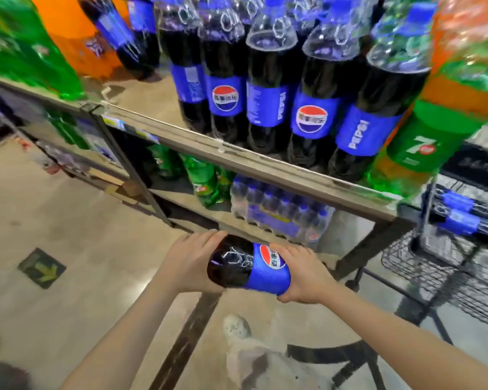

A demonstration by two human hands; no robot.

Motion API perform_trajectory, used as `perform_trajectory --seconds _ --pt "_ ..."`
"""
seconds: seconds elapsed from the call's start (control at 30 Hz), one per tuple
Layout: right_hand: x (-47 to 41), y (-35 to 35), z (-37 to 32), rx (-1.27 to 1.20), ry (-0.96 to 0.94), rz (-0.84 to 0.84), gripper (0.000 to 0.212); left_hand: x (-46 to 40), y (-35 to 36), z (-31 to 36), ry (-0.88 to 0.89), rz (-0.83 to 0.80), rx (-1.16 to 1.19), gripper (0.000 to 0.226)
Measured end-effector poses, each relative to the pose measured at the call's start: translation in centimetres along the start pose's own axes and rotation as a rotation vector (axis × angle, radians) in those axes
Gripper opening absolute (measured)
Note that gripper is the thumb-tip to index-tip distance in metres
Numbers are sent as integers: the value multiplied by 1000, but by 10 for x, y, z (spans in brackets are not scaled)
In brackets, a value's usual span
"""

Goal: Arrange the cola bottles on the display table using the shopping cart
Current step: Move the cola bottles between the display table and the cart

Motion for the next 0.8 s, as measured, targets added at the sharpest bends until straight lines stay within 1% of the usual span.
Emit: perform_trajectory --seconds 0.17,0.3,0.47,0.6,0.8 --pt "-65 -13 -34 -43 -14 -42 106 -18 -14 -69 -7 -20 18 106" --pt "-107 -22 -63 -52 -26 -82 107 -19 -23 -115 -19 -35 74 101" --pt "-157 -33 -100 -52 -44 -96 110 -16 -35 -176 -14 3 90 100" --pt "-201 -42 -135 -43 -22 -72 111 -16 -48 -233 15 29 60 103" --pt "-256 -56 -200 -86 59 29 113 -23 -83 -323 89 24 -50 106"
Point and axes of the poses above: each hand's wrist, its own x-axis away from the middle knuckle, its own y-axis out of the palm, z = x × y, the point moved 8 cm from there along -x, towards the middle knuckle, and after that the axes turned 12 degrees about -z, right-handed, at the moved point
